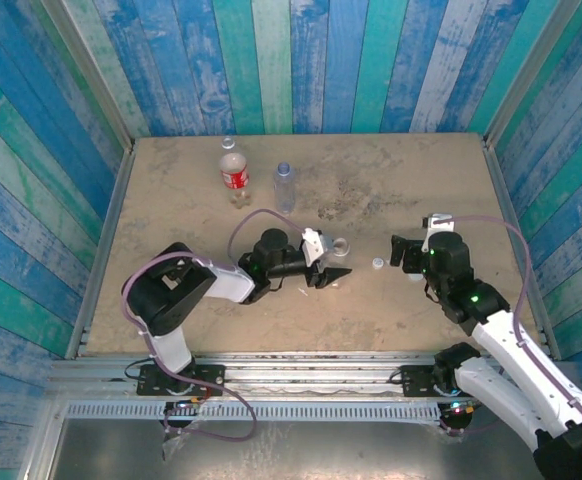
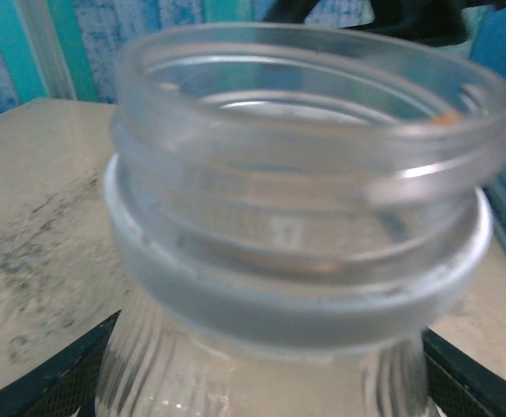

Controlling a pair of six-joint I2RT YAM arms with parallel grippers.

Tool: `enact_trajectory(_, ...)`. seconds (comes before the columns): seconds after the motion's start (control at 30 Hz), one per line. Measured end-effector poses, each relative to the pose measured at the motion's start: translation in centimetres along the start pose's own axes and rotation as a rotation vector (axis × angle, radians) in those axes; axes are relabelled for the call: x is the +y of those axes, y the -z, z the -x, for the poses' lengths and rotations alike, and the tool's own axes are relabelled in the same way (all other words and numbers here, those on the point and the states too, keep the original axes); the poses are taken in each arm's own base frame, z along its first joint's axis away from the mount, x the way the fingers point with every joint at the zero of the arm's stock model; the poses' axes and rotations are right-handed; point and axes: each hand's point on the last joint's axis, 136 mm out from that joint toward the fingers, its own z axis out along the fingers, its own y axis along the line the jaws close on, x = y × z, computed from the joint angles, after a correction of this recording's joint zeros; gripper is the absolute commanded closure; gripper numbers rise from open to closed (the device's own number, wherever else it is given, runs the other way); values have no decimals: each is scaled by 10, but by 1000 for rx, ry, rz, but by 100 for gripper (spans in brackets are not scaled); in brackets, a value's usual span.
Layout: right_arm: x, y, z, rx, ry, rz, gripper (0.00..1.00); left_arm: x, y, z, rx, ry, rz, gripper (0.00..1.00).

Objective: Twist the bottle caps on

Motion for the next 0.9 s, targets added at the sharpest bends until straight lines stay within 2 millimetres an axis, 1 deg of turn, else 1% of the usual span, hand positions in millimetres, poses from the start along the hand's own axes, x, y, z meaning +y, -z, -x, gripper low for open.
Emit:
enact_trajectory(0.13,0,0,-1,5,1,0,0,22,6,-2,13,-6,38,37)
enact_trajectory(0.23,0,0,-2,7,2,-1,0,29,8,-2,18,-8,42,37)
enact_trajectory(0.33,0,-1,-2,9,3,-1,0,27,5,-1,20,-13,18,34)
enact_trajectory(0.47,0,-3,-4,20,5,-5,0,22,5,-2,18,-11,-12,27)
enact_trajectory(0.67,1,-8,-12,56,17,-4,0,22,4,-3,12,-18,-14,23)
enact_trajectory(0.9,2,-12,-18,82,24,-2,0,23,1,-17,33,17,-17,14)
